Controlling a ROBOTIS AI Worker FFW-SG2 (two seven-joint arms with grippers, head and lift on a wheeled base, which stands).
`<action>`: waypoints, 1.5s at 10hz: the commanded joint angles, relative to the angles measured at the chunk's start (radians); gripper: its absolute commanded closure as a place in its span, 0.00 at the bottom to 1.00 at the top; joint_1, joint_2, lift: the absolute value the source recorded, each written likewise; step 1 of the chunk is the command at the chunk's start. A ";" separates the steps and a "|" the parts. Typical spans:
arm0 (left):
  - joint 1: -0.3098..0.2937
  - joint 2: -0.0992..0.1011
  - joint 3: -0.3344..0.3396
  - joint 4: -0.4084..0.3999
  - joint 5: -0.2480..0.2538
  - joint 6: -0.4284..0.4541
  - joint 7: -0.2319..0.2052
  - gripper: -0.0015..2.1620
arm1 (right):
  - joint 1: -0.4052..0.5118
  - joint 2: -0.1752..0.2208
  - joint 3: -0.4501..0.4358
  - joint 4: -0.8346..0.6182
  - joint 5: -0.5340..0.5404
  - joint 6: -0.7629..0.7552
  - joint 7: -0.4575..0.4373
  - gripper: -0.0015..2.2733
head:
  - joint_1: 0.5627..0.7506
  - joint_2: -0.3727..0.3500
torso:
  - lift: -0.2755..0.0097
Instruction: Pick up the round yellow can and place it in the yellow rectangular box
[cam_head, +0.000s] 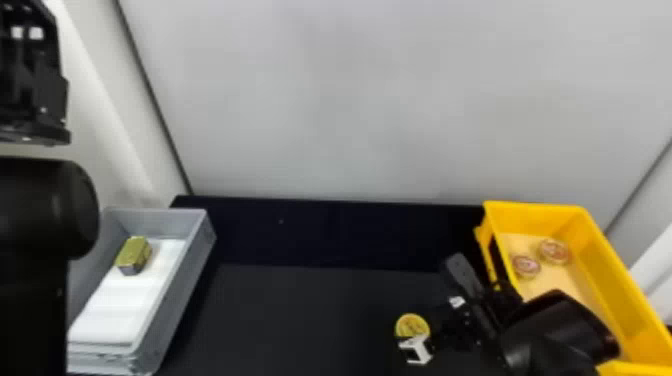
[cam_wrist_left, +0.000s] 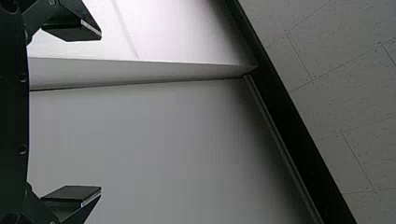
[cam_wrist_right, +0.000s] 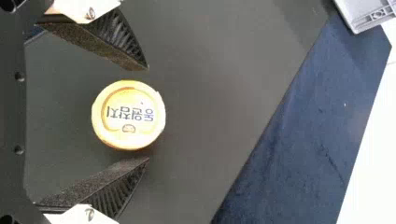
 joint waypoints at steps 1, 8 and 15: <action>-0.001 0.000 -0.001 0.000 0.000 0.001 0.000 0.05 | 0.000 0.001 -0.004 0.004 0.005 -0.003 -0.001 0.04 | 0.53 0.59 | 0.93; -0.003 0.000 -0.004 0.000 0.000 0.001 0.000 0.05 | 0.000 0.003 -0.006 0.021 0.006 -0.011 -0.006 0.08 | 0.53 0.59 | 0.93; 0.007 0.000 0.000 -0.004 0.000 0.006 0.000 0.05 | 0.080 -0.019 -0.038 -0.218 0.035 0.137 0.057 0.36 | 0.53 0.59 | 0.93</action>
